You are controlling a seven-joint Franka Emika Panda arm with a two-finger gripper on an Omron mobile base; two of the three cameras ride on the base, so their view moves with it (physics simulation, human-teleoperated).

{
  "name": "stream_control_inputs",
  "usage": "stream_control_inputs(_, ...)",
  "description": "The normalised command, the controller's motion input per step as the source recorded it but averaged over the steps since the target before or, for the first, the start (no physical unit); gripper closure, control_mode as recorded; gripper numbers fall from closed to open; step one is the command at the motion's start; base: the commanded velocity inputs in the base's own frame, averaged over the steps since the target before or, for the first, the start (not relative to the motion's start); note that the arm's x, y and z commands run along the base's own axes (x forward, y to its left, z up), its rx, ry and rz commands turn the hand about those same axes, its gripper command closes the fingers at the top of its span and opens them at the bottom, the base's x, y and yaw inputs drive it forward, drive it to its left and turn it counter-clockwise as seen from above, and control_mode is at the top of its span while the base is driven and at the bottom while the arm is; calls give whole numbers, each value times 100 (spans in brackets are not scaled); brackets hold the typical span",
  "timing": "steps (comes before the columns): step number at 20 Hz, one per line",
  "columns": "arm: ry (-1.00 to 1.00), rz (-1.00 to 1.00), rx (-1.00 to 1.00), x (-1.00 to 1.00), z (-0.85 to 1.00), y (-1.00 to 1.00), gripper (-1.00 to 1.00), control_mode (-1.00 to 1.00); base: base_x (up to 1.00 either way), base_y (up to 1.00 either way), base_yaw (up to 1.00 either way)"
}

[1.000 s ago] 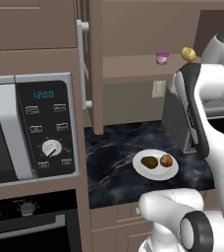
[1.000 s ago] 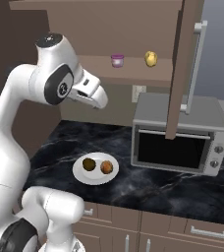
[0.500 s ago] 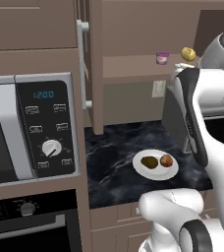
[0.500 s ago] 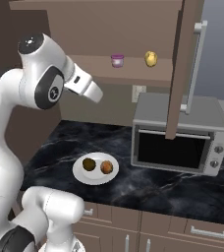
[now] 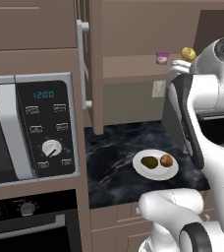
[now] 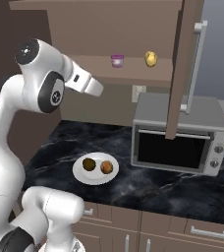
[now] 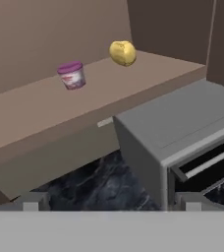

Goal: Pick the avocado and bread from the counter and place them on the plate. Then pick the jam from the cabinet and place it next to the plate. Lastly close the cabinet door.

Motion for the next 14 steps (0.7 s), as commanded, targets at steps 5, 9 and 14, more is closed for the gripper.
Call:
stream_control_inputs(5, 0, 0, -16, 29, 29, 0, -100, -100, 0, 0, 0)
stream_control_inputs(9, 0, 0, -14, 38, 5, 0, -100, -100, 0, 0, 0)
stream_control_inputs(14, 0, 2, -7, 39, 0, 0, -100, -100, 0, 0, 0)
